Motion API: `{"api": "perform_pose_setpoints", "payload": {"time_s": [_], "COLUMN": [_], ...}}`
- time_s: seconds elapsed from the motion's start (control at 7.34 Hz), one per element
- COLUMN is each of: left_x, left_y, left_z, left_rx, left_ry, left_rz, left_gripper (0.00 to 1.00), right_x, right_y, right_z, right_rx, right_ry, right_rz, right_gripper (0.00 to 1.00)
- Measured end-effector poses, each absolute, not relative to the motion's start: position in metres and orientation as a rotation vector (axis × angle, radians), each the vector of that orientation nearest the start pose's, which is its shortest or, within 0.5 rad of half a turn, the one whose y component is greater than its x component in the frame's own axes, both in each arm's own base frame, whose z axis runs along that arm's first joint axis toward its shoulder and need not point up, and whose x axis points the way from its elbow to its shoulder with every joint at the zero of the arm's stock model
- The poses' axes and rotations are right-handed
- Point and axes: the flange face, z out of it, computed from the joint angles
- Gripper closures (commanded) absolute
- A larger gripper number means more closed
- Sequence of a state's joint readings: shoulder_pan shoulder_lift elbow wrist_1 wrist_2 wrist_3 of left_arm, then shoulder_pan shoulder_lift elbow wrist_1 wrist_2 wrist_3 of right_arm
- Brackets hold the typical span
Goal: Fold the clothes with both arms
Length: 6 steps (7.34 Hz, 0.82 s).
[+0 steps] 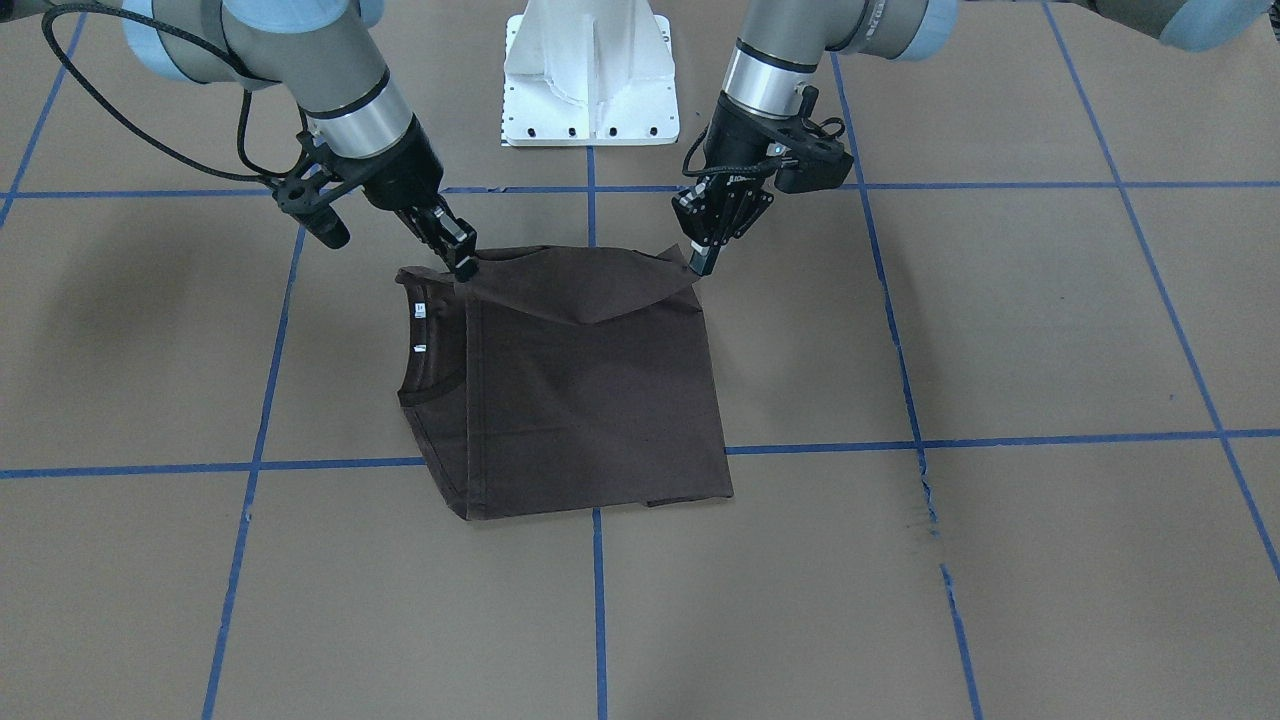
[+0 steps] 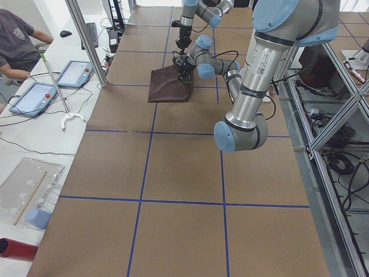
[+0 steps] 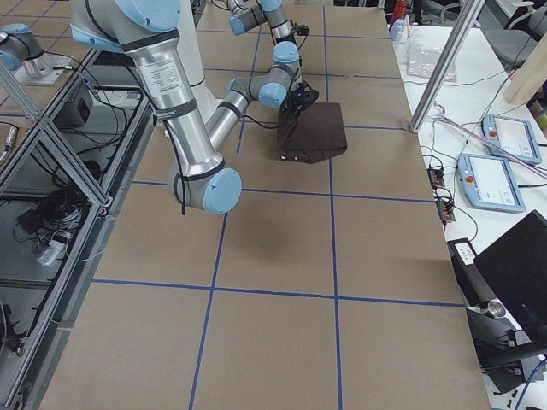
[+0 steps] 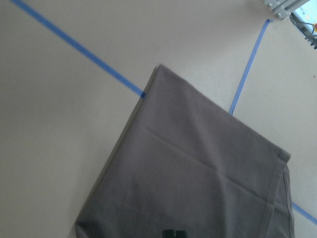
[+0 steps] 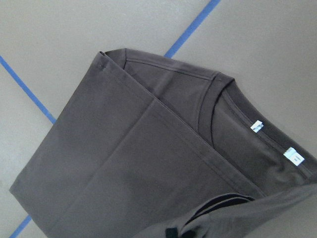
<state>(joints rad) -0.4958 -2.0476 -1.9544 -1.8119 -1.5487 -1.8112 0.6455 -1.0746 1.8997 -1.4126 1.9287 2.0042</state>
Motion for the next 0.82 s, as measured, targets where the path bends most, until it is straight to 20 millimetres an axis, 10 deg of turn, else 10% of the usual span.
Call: {"api": "perform_pose_setpoints", "payload": {"time_s": [0.55, 0.82], "left_x": [0.464, 0.475], "left_y": [-0.456, -0.516], "left_z": [0.202, 0.225], "left_rx": [0.251, 0.334], "left_ry": [1.051, 1.006], "left_rz": [-0.658, -0.622], "left_gripper": [1.00, 0.58], "right_x": [-0.439, -0.464], "right_y": [-0.505, -0.548], "right_z": [0.218, 0.229], "right_rx": [-0.183, -0.157], "right_ry": [-0.985, -0.925], "right_rz": [0.795, 0.764], "right_gripper": [0.89, 0.00]}}
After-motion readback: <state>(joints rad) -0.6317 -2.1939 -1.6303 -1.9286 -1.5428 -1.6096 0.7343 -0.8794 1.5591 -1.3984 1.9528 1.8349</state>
